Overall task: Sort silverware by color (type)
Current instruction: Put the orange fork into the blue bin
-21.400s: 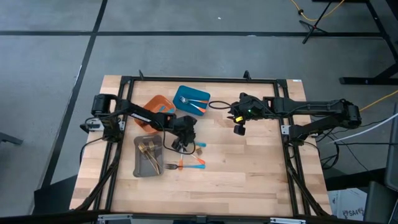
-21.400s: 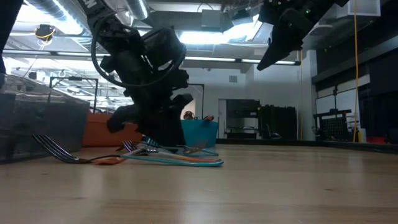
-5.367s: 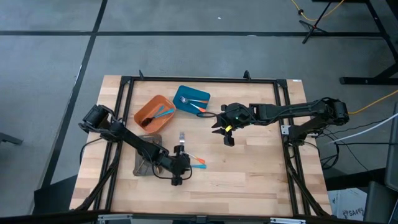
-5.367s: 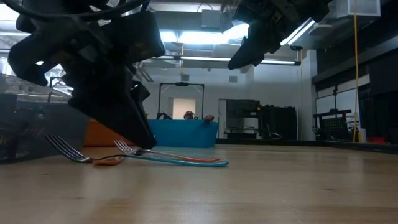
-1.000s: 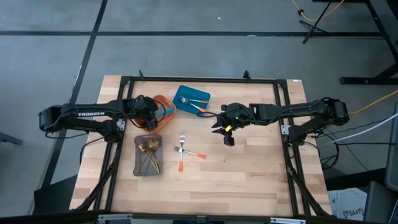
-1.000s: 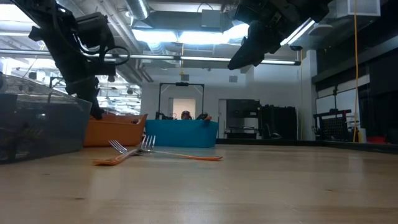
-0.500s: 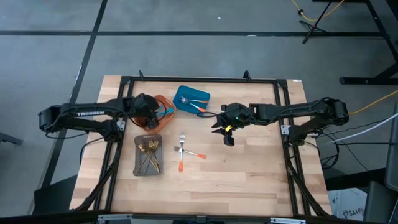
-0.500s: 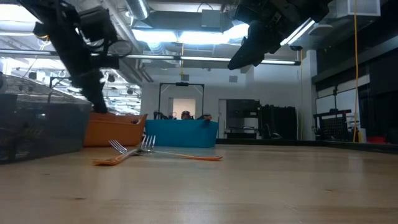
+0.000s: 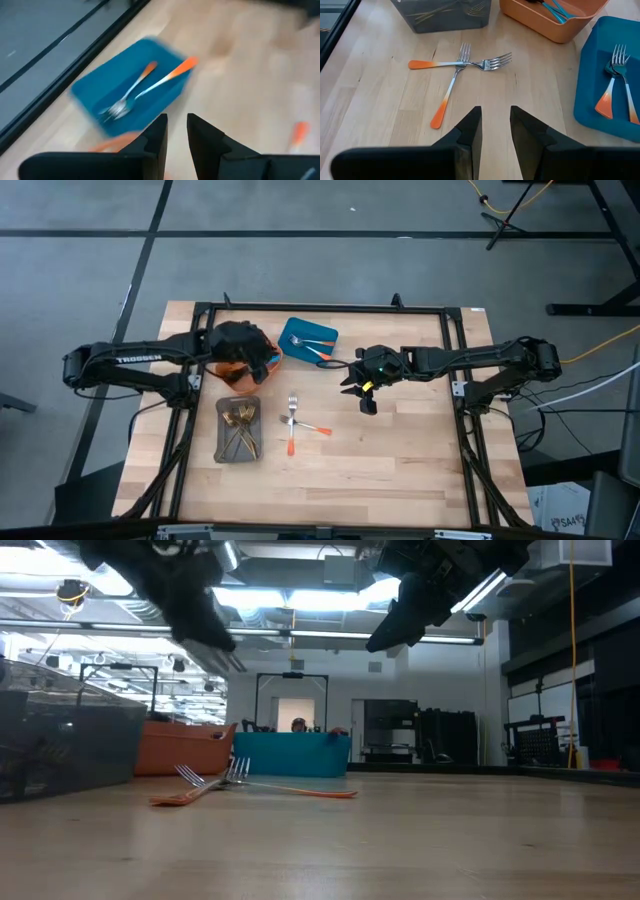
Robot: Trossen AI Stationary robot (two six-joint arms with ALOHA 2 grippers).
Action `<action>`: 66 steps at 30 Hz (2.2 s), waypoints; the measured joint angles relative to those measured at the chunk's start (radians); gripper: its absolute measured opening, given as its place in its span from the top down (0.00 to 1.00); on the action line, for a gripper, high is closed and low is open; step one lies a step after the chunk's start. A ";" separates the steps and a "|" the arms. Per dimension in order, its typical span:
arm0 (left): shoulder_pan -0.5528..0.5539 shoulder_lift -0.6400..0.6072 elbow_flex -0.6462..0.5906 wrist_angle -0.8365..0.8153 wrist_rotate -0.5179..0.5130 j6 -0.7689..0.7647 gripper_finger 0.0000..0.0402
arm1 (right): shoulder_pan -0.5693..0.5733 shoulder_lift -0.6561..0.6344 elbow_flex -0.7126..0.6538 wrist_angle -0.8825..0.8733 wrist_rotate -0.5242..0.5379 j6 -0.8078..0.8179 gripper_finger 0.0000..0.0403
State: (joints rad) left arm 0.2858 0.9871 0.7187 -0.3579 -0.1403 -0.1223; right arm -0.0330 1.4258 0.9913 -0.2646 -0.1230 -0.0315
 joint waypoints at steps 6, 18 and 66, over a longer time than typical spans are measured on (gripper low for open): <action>-0.112 0.008 0.000 0.127 0.027 -0.037 0.83 | 0.000 0.000 0.000 0.000 0.000 0.000 0.77; -0.271 0.081 0.001 0.194 0.003 -0.469 0.83 | 0.000 0.000 0.000 0.002 0.000 0.000 0.77; -0.336 0.496 0.331 0.300 0.028 0.125 0.63 | 0.000 0.000 0.000 0.029 0.001 -0.003 0.77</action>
State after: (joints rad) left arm -0.0503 1.4826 1.0496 -0.0578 -0.1119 0.0031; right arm -0.0330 1.4258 0.9913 -0.2359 -0.1223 -0.0345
